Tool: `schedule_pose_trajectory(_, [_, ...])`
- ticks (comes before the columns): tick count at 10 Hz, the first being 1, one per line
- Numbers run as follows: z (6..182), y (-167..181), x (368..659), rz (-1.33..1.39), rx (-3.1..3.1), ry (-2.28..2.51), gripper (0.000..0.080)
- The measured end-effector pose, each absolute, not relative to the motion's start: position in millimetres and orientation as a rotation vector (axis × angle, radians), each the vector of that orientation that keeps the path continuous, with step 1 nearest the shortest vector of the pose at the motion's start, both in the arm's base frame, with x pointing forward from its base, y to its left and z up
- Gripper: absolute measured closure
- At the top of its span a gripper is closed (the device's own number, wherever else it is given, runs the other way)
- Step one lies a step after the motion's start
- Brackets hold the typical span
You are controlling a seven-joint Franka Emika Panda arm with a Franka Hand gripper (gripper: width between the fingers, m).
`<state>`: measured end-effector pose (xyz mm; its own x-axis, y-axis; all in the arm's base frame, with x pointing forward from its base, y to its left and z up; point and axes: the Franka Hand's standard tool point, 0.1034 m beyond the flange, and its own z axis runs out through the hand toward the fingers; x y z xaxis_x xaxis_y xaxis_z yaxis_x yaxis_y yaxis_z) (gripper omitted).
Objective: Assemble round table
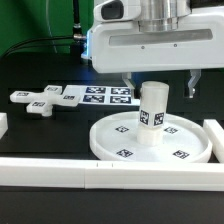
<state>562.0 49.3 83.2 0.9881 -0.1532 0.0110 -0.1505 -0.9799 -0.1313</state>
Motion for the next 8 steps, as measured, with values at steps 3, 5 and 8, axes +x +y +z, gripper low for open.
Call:
schedule_pose_trajectory(3, [81.1,48.2,562.8,-0.085,-3.034,-0.292,0.015])
schedule_pose_trajectory(5, [77.6,45.2,560.1,-0.085,-3.017,-0.473,0.015])
schedule_pose_trajectory(8, [77.5,43.3,560.3,-0.097,-2.967,-0.75,0.015])
